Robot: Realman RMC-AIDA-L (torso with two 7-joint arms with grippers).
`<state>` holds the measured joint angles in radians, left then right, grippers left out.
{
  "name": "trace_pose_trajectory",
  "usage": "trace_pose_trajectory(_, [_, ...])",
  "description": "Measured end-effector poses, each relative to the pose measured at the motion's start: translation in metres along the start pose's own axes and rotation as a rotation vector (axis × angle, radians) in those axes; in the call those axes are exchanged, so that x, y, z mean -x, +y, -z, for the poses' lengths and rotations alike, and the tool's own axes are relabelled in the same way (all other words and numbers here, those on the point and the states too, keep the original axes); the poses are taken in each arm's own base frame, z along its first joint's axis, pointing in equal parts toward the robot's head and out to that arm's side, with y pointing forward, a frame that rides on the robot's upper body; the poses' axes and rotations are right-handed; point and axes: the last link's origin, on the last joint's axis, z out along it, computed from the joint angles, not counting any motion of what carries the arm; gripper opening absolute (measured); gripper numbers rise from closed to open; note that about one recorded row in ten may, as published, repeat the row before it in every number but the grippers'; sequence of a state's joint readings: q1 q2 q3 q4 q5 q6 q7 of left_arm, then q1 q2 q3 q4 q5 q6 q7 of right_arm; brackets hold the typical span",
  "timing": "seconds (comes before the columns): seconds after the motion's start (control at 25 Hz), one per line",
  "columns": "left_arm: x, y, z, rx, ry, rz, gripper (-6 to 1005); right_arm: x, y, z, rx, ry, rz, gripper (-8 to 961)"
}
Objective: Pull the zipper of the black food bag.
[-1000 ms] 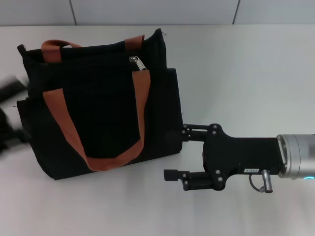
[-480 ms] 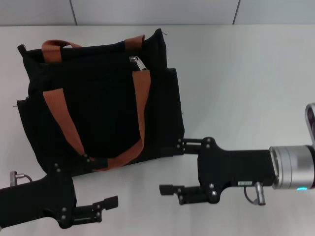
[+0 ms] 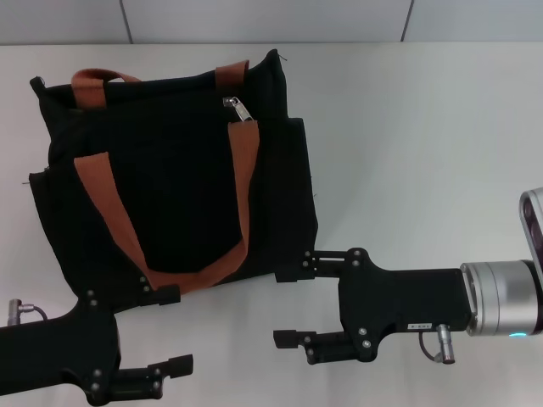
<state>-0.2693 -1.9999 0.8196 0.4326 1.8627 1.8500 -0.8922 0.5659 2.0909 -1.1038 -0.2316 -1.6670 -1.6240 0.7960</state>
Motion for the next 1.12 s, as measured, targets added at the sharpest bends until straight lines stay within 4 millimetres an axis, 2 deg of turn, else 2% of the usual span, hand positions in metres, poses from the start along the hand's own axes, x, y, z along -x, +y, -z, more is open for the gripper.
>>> trace_pose_trajectory(1.12, [-0.0014,-0.0009,-0.001,0.018,-0.007,0.0,827,-0.0016,0.0003,-0.0019,-0.01,-0.004,0.033,725])
